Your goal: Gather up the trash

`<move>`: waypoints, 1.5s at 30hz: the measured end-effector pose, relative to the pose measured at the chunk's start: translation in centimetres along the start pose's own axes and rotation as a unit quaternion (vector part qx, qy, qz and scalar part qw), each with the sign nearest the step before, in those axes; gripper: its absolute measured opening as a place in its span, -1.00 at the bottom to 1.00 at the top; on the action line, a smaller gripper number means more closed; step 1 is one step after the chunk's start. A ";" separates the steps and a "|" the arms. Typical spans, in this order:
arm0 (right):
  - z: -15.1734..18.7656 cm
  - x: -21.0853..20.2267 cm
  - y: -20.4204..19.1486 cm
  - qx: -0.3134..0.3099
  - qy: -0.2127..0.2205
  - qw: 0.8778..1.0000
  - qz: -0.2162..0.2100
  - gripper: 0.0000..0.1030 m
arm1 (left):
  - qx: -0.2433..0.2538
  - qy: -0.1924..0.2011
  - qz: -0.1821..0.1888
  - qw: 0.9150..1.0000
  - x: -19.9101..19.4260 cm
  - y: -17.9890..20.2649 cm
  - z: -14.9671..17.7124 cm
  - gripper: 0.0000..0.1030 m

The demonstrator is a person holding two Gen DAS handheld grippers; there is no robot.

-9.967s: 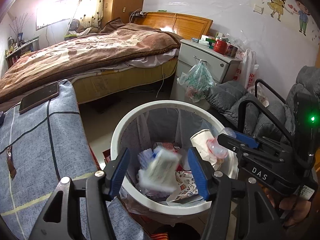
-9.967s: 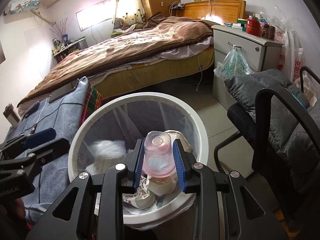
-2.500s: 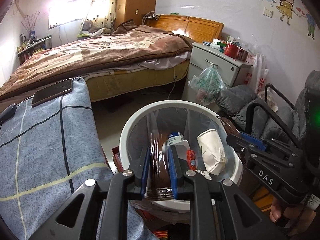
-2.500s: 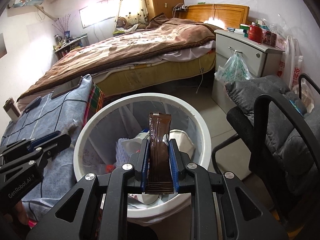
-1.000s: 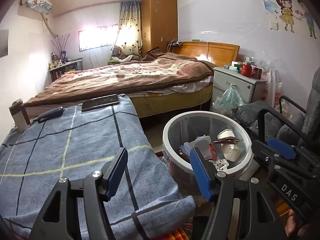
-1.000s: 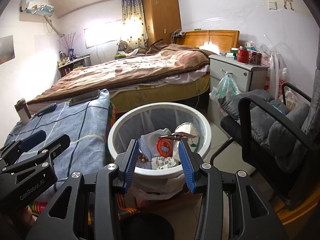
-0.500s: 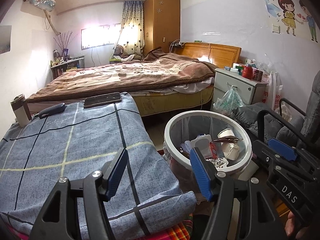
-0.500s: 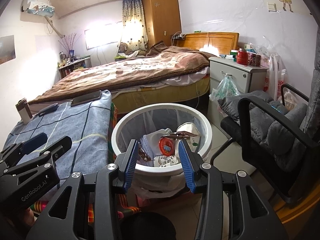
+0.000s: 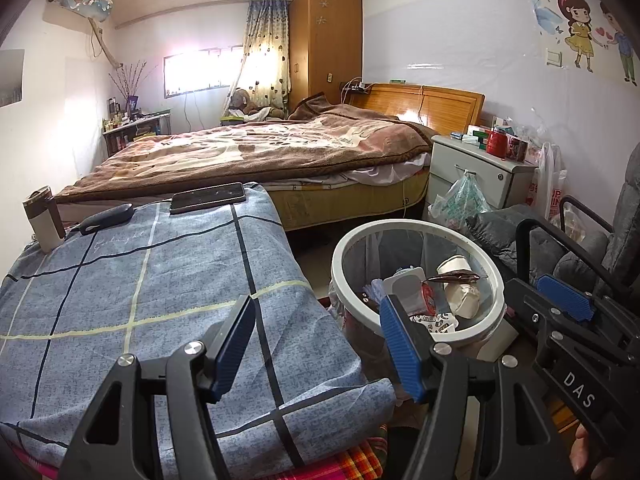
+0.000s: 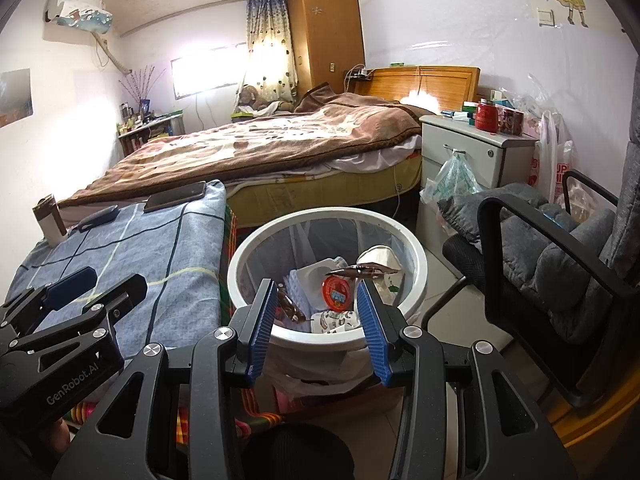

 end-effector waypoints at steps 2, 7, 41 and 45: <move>0.0 0.1 0.1 0.000 -0.001 1.000 0.000 -0.15 | -0.001 0.000 -0.001 1.000 0.0 0.0 0.0 0.30; 0.0 0.1 0.1 0.001 -0.001 1.000 0.001 -0.15 | -0.002 0.000 -0.002 1.000 0.0 0.0 0.0 0.30; 0.0 0.1 0.0 0.001 -0.002 1.000 0.000 -0.15 | -0.005 -0.005 -0.005 1.000 0.2 -0.5 0.1 0.30; 0.0 0.1 0.0 0.001 -0.002 1.000 0.000 -0.15 | -0.004 -0.004 -0.005 1.000 0.2 -0.5 0.1 0.30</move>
Point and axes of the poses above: each gripper's, at about its wrist camera, not at the fingertips, and x roughly the way its jaws point, y to its right, z to its underside, the point moved 10 cm from there along x, roughly the way its jaws point, and after that the axes turned 5 degrees about -x, right-handed, at the moved point
